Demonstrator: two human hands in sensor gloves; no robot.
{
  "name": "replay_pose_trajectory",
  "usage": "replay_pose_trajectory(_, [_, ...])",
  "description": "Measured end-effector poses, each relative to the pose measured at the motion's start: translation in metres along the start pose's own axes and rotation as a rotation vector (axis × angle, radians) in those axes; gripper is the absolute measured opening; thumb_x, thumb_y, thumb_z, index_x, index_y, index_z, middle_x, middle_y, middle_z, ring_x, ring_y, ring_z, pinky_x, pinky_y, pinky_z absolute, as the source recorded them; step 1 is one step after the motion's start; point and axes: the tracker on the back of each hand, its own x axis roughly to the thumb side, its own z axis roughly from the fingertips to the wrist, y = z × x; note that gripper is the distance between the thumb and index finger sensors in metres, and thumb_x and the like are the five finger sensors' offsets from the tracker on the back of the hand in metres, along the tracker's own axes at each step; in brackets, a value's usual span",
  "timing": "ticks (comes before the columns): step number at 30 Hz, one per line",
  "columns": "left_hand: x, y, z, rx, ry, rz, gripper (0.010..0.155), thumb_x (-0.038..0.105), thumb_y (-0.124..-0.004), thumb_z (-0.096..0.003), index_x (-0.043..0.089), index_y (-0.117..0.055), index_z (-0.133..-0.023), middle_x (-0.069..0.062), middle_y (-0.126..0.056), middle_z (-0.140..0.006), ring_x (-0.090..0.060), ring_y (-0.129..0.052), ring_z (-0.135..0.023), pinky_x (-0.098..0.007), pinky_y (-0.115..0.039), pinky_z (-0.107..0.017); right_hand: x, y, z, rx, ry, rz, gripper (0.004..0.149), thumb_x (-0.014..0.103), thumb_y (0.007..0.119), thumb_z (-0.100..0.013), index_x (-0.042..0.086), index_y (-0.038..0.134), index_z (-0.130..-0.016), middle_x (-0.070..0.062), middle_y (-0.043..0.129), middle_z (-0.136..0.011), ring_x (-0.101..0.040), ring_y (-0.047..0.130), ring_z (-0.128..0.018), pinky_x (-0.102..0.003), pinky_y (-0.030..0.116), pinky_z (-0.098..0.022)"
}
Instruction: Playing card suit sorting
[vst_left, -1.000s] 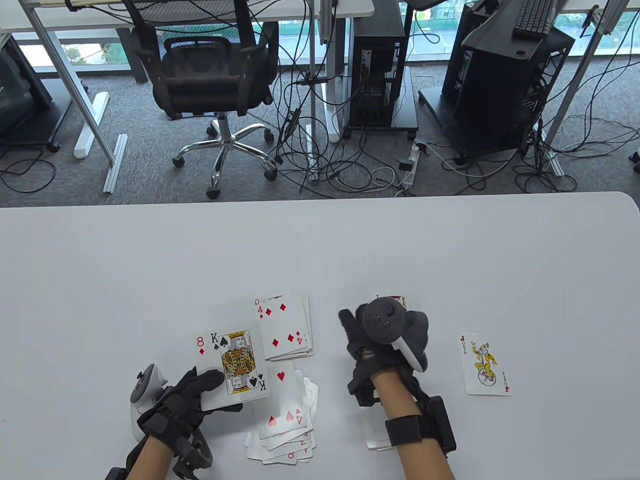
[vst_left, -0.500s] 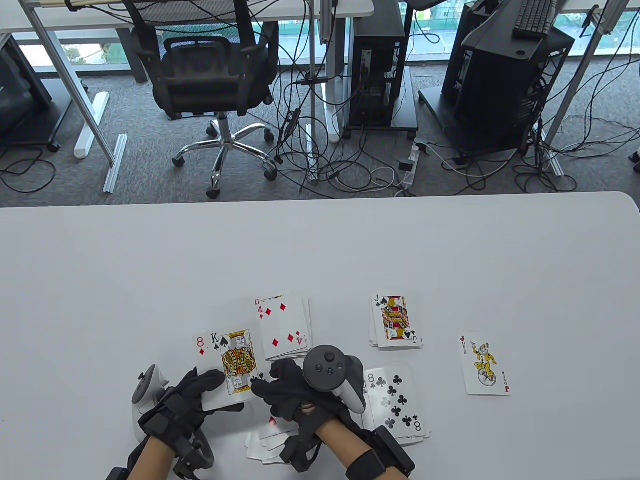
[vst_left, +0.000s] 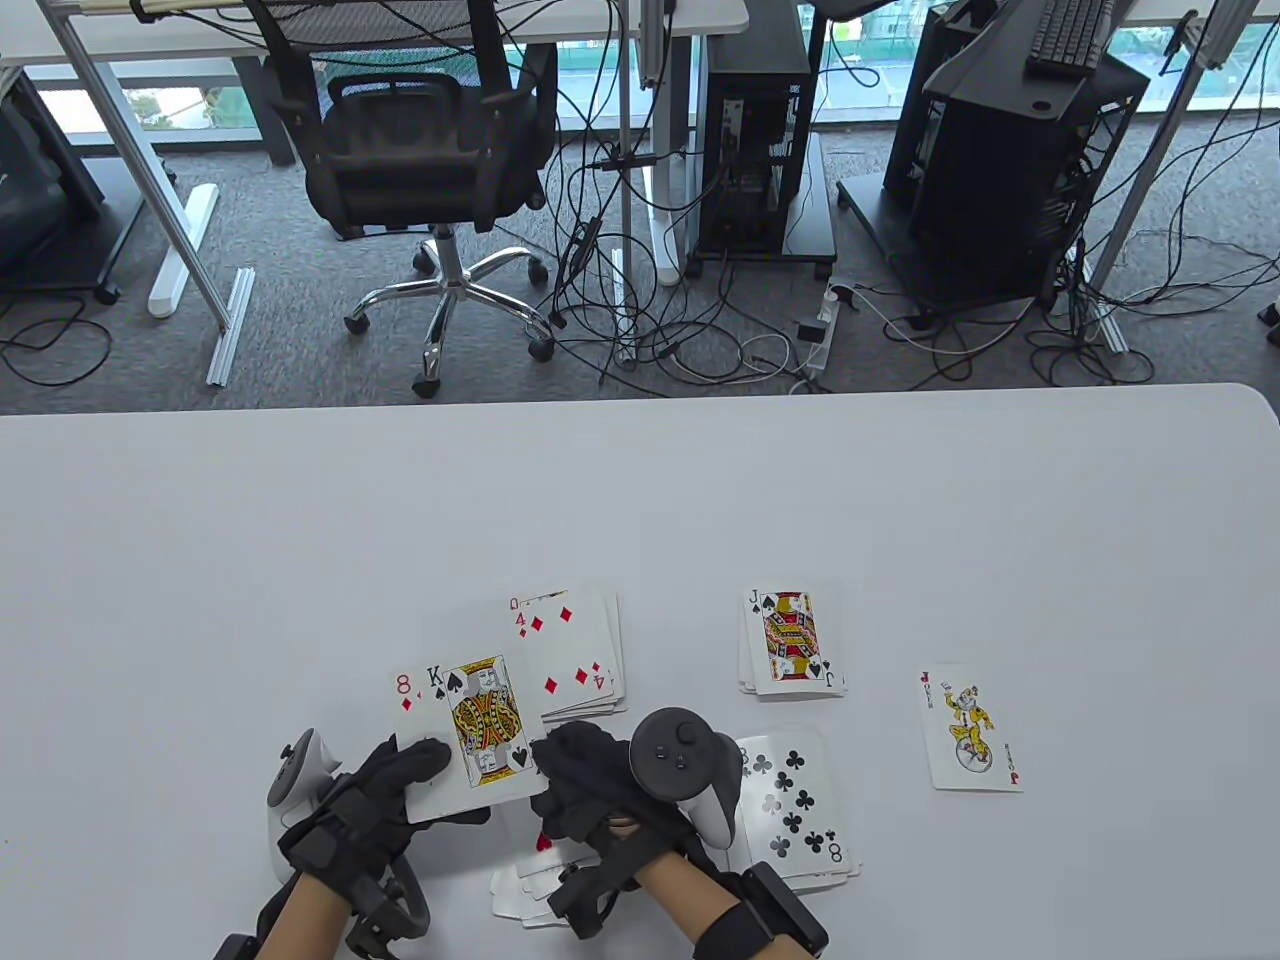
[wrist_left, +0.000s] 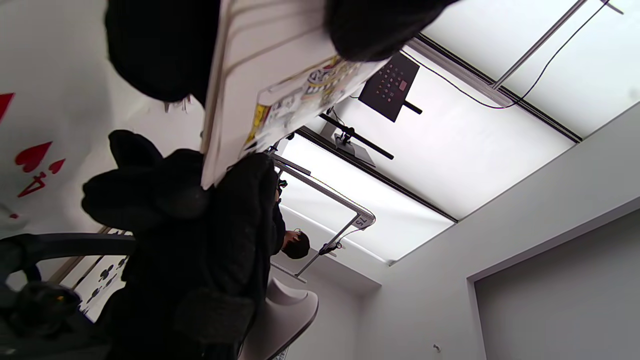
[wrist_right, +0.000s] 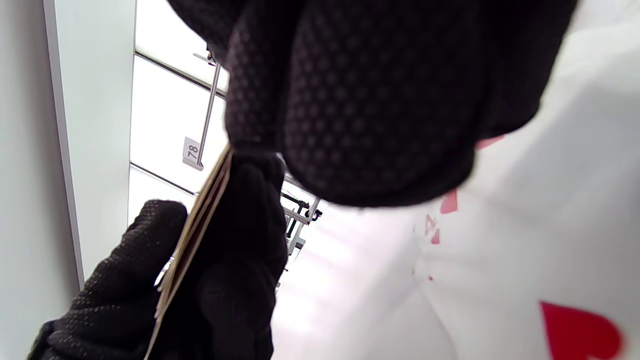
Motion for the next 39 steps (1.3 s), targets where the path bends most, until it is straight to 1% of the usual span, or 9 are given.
replay_pose_trajectory(4, [0.003,0.002,0.001,0.018,-0.012,-0.009,0.048,0.031,-0.067,-0.0618,0.015,-0.056,-0.105,-0.010,-0.076,-0.102,-0.036,-0.088,-0.083,-0.046,-0.081,-0.054,-0.001,-0.015,-0.001,-0.037,0.009,0.055,0.038,0.019,0.067,-0.052,-0.014,0.074,-0.070,-0.007,0.095,-0.040,-0.020,0.099,-0.017,-0.048,0.084,-0.036])
replay_pose_trajectory(9, [0.002,0.002,0.002,0.031,-0.007,-0.002,0.048,0.031,-0.067,-0.0618,0.014,-0.057,-0.105,-0.011,-0.076,-0.101,-0.036,-0.088,-0.082,-0.046,-0.081,-0.054,0.002,-0.052,-0.005,-0.117,0.027,0.001,0.038,0.019,0.069,-0.052,-0.014,0.075,-0.070,-0.007,0.095,-0.039,-0.020,0.099,-0.017,-0.048,0.084,-0.036])
replay_pose_trajectory(12, [0.002,0.002,0.002,0.030,-0.004,-0.004,0.048,0.031,-0.067,-0.0618,0.014,-0.057,-0.105,-0.010,-0.076,-0.102,-0.036,-0.088,-0.082,-0.046,-0.081,-0.054,0.010,-0.089,-0.014,-0.198,0.015,0.003,0.038,0.018,0.069,-0.051,-0.014,0.075,-0.070,-0.008,0.095,-0.038,-0.021,0.099,-0.016,-0.048,0.084,-0.035])
replay_pose_trajectory(17, [0.002,0.002,0.002,0.031,-0.005,-0.002,0.048,0.032,-0.067,-0.0619,0.014,-0.057,-0.105,-0.011,-0.076,-0.102,-0.036,-0.088,-0.082,-0.046,-0.081,-0.054,0.018,-0.156,-0.022,-0.356,0.070,0.192,0.038,0.018,0.069,-0.051,-0.014,0.075,-0.070,-0.008,0.095,-0.039,-0.021,0.098,-0.016,-0.049,0.083,-0.036])
replay_pose_trajectory(20, [0.001,-0.001,0.001,0.017,0.001,0.006,0.048,0.032,-0.067,-0.0621,0.014,-0.056,-0.105,-0.010,-0.075,-0.102,-0.036,-0.088,-0.083,-0.046,-0.081,-0.054,0.006,-0.187,-0.019,-0.441,0.161,0.326,0.038,0.019,0.069,-0.051,-0.013,0.076,-0.071,-0.008,0.095,-0.039,-0.022,0.098,-0.016,-0.050,0.083,-0.036])
replay_pose_trajectory(23, [0.001,-0.006,0.000,-0.004,-0.004,0.013,0.048,0.032,-0.067,-0.0620,0.014,-0.056,-0.105,-0.011,-0.075,-0.102,-0.036,-0.088,-0.082,-0.046,-0.081,-0.054,-0.021,-0.210,-0.012,-0.437,0.288,0.399,0.038,0.018,0.070,-0.051,-0.014,0.076,-0.071,-0.009,0.095,-0.038,-0.023,0.098,-0.016,-0.051,0.083,-0.036])
replay_pose_trajectory(27, [0.000,-0.010,-0.001,-0.017,0.000,0.020,0.048,0.032,-0.067,-0.0620,0.014,-0.056,-0.105,-0.010,-0.075,-0.102,-0.036,-0.088,-0.083,-0.046,-0.081,-0.054,-0.057,-0.220,-0.002,-0.422,0.428,0.405,0.038,0.018,0.070,-0.051,-0.014,0.076,-0.071,-0.009,0.095,-0.038,-0.023,0.098,-0.016,-0.051,0.083,-0.035])
replay_pose_trajectory(32, [-0.004,-0.008,-0.001,-0.007,0.016,0.039,0.048,0.032,-0.067,-0.0621,0.014,-0.056,-0.105,-0.010,-0.075,-0.102,-0.036,-0.087,-0.083,-0.046,-0.081,-0.055,-0.092,-0.217,0.001,-0.432,0.509,0.239,0.039,0.017,0.070,-0.051,-0.016,0.076,-0.071,-0.011,0.095,-0.038,-0.024,0.097,-0.015,-0.051,0.082,-0.034])
replay_pose_trajectory(39, [-0.007,-0.006,-0.001,0.006,0.027,0.048,0.048,0.032,-0.067,-0.0622,0.014,-0.056,-0.105,-0.010,-0.075,-0.102,-0.036,-0.087,-0.083,-0.046,-0.081,-0.055,-0.094,-0.207,-0.009,-0.364,0.629,0.584,0.041,0.020,0.071,-0.051,-0.016,0.077,-0.070,-0.009,0.095,-0.034,-0.021,0.095,-0.012,-0.044,0.083,-0.032])
